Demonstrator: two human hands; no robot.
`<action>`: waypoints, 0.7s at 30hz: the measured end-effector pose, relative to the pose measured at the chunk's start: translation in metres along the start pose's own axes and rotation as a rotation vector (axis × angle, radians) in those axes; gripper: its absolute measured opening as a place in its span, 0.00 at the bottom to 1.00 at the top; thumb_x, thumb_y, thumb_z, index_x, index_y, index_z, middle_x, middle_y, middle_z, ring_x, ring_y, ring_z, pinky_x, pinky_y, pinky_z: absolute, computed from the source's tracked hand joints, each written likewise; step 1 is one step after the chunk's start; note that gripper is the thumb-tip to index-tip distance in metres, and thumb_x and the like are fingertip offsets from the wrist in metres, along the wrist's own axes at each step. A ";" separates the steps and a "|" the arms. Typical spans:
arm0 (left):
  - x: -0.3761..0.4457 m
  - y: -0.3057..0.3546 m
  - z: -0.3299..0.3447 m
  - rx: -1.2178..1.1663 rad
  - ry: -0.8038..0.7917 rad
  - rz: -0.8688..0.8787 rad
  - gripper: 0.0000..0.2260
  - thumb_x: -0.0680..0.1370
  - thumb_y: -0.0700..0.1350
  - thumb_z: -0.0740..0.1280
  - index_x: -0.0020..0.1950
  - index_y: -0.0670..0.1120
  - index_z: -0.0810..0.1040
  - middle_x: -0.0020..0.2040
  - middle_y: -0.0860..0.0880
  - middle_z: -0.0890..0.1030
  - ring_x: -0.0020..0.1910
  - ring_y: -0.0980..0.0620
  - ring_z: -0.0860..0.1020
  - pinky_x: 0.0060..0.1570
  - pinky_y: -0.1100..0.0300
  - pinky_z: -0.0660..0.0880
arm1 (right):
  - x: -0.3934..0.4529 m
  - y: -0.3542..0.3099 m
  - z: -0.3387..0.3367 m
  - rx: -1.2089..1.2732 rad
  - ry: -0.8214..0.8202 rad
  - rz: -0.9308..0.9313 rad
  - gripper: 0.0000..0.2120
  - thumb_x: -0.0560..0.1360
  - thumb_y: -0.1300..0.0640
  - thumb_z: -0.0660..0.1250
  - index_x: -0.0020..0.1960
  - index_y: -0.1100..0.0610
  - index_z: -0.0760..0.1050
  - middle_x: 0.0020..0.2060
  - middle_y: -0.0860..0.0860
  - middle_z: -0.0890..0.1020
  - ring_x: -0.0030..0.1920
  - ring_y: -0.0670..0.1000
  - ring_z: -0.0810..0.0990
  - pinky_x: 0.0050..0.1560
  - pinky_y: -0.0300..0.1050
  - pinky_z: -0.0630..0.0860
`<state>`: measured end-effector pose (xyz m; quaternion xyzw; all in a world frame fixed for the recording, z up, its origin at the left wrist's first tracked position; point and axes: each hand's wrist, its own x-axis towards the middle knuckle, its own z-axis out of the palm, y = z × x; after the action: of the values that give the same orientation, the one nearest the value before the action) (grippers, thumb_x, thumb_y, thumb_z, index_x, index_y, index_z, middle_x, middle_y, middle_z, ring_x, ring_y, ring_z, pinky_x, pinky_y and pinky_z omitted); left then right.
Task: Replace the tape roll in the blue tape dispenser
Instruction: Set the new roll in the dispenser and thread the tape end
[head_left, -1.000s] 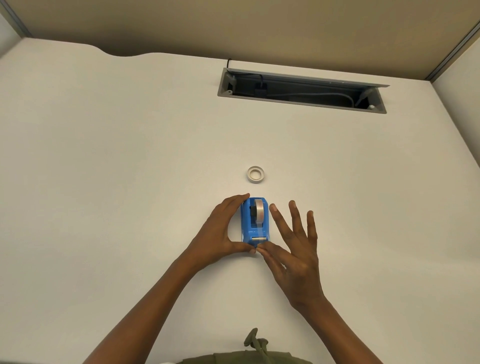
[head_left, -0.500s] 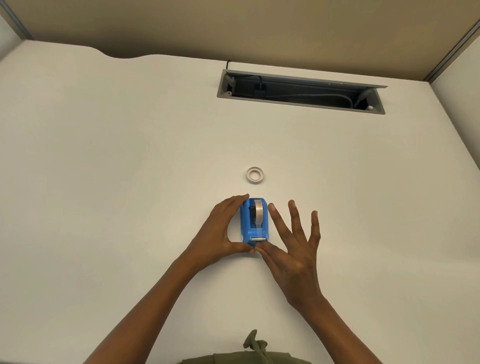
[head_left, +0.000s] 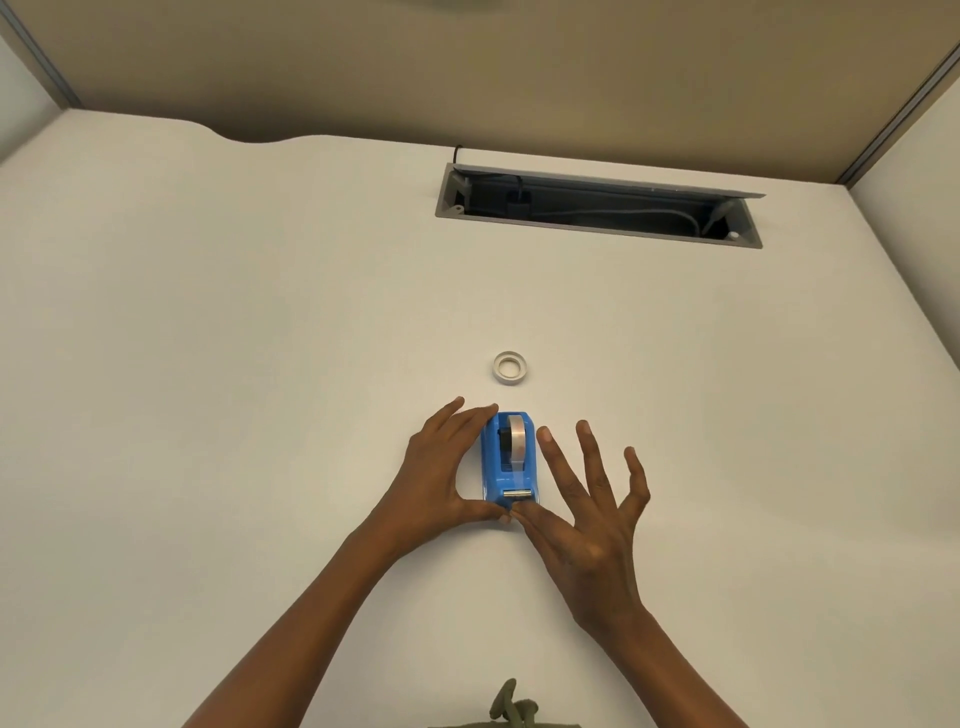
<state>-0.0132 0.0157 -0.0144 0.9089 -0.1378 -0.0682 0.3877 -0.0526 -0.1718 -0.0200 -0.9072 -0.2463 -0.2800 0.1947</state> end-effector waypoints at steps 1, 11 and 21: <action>0.000 0.000 0.000 0.005 0.004 -0.002 0.43 0.62 0.62 0.74 0.71 0.60 0.54 0.65 0.73 0.51 0.67 0.75 0.42 0.66 0.68 0.45 | 0.000 0.000 0.000 -0.006 0.001 -0.006 0.05 0.72 0.52 0.73 0.47 0.50 0.82 0.69 0.54 0.68 0.73 0.61 0.62 0.69 0.69 0.55; 0.002 0.000 0.000 0.060 0.018 -0.002 0.43 0.60 0.71 0.68 0.67 0.68 0.48 0.63 0.77 0.48 0.66 0.76 0.38 0.70 0.57 0.47 | 0.005 0.001 -0.004 -0.047 0.032 -0.008 0.03 0.72 0.51 0.72 0.40 0.47 0.80 0.69 0.53 0.71 0.73 0.60 0.64 0.67 0.68 0.58; 0.004 -0.005 0.003 0.128 0.024 -0.006 0.47 0.61 0.68 0.71 0.74 0.57 0.52 0.70 0.66 0.50 0.73 0.62 0.38 0.72 0.53 0.40 | -0.007 0.010 -0.002 -0.042 -0.028 0.021 0.03 0.74 0.50 0.69 0.42 0.45 0.80 0.73 0.51 0.66 0.74 0.58 0.61 0.68 0.63 0.56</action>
<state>-0.0093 0.0157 -0.0195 0.9331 -0.1345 -0.0498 0.3299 -0.0527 -0.1829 -0.0252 -0.9175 -0.2336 -0.2701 0.1752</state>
